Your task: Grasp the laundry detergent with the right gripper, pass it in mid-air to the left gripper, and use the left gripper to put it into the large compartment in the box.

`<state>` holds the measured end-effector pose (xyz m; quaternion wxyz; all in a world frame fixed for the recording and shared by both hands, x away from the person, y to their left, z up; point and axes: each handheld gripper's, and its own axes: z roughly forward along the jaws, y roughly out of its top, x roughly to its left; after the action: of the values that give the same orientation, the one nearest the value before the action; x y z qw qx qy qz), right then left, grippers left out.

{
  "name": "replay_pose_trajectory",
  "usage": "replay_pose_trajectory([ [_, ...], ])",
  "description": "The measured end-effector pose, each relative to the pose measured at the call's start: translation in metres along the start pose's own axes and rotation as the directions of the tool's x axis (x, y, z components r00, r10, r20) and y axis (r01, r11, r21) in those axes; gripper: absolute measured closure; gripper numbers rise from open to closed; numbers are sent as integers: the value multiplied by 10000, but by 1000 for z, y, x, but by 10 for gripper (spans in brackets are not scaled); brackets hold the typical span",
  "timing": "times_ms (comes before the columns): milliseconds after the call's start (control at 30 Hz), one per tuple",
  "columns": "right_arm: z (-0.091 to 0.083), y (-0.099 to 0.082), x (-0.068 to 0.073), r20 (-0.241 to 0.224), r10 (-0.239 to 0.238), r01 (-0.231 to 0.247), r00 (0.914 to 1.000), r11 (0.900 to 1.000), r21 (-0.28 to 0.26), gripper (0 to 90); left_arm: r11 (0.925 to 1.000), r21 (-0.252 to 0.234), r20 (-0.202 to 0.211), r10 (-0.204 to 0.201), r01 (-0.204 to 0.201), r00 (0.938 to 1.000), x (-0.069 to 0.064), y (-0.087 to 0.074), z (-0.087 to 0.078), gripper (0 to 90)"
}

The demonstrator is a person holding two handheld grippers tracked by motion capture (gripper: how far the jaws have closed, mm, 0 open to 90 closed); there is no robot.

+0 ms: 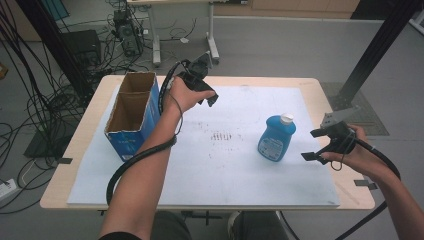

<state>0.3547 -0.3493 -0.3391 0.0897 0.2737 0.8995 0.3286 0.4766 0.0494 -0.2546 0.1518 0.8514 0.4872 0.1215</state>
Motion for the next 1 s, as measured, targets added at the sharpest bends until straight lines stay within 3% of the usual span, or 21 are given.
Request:
replay_pose_trajectory([
  [533, 36, -12, 9, 202, 387, -362, 9990, 9932, -1109, 41, 10000, 59, 45, 51, -51, 10000, -1, -1, 2, 58],
  [1000, 57, -9, 14, 388, 520, -439, 9979, 9813, -1874, 35, 10000, 95, 78, 20, -21, 10000, 0, -1, 6, 57],
])
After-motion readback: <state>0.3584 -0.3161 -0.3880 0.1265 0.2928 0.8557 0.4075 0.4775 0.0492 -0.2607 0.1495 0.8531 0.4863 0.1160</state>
